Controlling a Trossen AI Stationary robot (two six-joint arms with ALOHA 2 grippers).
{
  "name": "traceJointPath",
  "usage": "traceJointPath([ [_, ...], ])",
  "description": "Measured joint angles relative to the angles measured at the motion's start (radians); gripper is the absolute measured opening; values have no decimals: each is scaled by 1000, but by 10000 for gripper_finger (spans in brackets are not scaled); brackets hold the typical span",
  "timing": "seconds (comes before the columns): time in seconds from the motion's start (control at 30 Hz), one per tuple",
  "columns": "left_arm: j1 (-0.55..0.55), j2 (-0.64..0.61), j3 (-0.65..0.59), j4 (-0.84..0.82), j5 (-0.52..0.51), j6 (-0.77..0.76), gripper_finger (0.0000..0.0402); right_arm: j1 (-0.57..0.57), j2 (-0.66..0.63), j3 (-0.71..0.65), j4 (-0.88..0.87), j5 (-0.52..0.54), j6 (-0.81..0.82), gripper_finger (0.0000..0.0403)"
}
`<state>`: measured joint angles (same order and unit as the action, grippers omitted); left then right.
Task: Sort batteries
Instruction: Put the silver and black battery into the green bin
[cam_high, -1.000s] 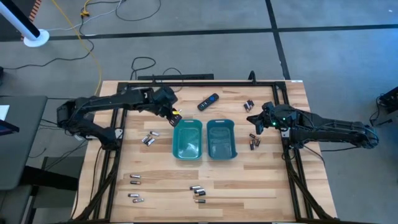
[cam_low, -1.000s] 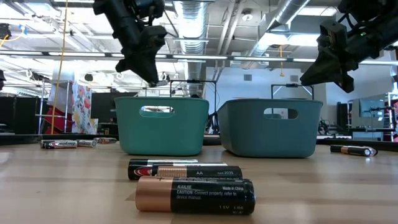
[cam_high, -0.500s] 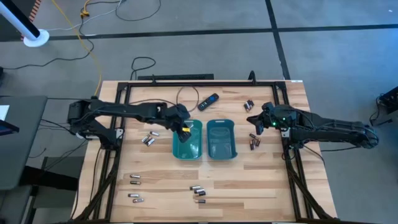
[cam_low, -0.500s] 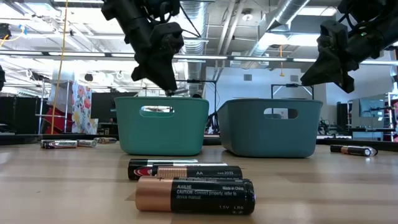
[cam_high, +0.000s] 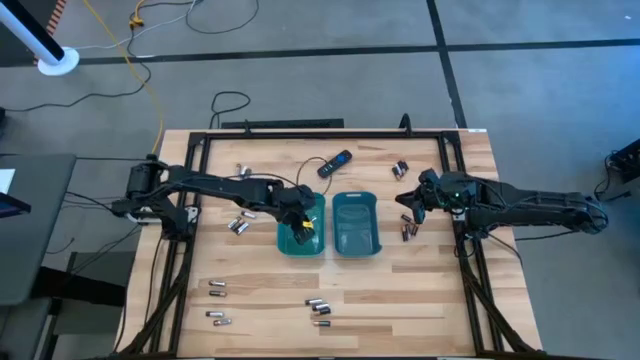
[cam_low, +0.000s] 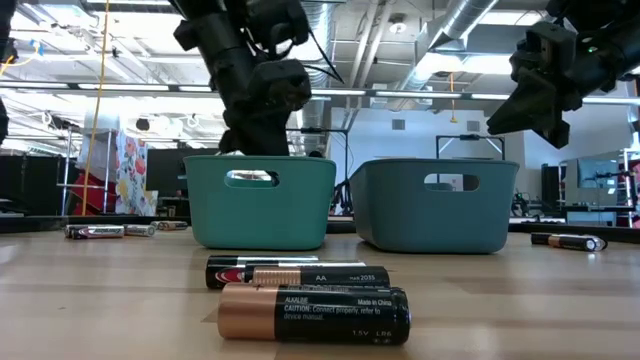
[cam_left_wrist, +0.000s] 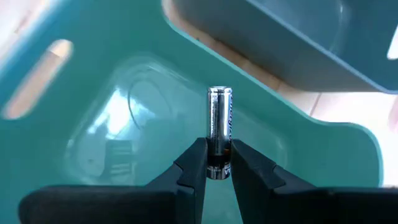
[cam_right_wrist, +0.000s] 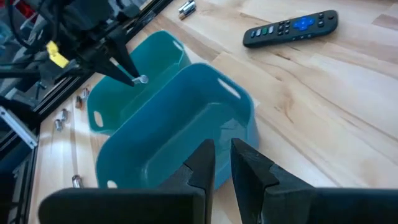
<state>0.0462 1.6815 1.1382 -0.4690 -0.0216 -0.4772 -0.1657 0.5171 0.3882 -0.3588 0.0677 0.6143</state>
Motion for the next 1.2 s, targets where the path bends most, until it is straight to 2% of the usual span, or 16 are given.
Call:
traceJointPath([
  [0.43, 0, 224, 263, -314, -3, 250, 61, 80, 0, 0, 0, -1, -12, 71],
  [0.9, 4, 236, 270, -327, 10, 373, 61, 109, 0, 0, 0, 0, 14, 71],
  [1.2, 12, 267, 264, -324, -10, 396, 61, 109, 0, 0, 0, 0, 14, 71],
])
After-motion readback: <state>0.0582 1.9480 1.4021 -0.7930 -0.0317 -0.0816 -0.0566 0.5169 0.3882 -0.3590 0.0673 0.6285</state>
